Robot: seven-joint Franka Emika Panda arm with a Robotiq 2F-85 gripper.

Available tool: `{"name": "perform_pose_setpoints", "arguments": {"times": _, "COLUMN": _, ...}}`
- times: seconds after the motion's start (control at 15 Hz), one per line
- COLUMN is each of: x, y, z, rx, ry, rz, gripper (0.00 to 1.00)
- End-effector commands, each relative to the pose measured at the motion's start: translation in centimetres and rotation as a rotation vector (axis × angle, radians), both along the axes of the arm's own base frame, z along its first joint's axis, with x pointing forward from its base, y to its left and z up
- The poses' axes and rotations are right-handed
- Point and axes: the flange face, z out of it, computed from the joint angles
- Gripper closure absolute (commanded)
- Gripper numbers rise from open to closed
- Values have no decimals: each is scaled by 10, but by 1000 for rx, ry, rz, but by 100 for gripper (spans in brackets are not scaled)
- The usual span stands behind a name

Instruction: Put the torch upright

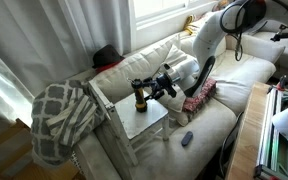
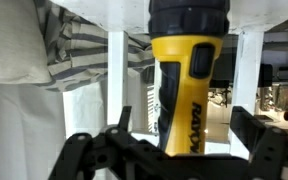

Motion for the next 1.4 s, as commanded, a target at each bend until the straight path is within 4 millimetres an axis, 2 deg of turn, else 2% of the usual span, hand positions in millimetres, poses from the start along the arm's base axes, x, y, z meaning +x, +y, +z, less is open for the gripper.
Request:
{"name": "perform_pose_setpoints", "arguments": {"times": 0.0, "x": 3, "y": -36, "z": 22, "rx": -64, "ry": 62, "rz": -60, "gripper": 0}}
{"name": "perform_pose_setpoints", "arguments": {"times": 0.27, "x": 8, "y": -74, "z": 69, "rx": -142, "ry": 136, "rz": -140, "gripper": 0}}
{"name": "perform_pose_setpoints", "arguments": {"times": 0.53, "x": 8, "y": -88, "z": 132, "rx": -198, "ry": 198, "rz": -213, "gripper": 0}}
{"name": "perform_pose_setpoints", "arguments": {"times": 0.87, "x": 0, "y": -85, "z": 199, "rx": -290, "ry": 288, "rz": -317, "gripper": 0}}
{"name": "perform_pose_setpoints", "arguments": {"times": 1.07, "x": -12, "y": -78, "z": 225, "rx": -360, "ry": 374, "rz": -343, "gripper": 0}}
{"name": "perform_pose_setpoints", "arguments": {"times": 1.33, "x": -36, "y": -71, "z": 255, "rx": -429, "ry": 486, "rz": -280, "gripper": 0}}
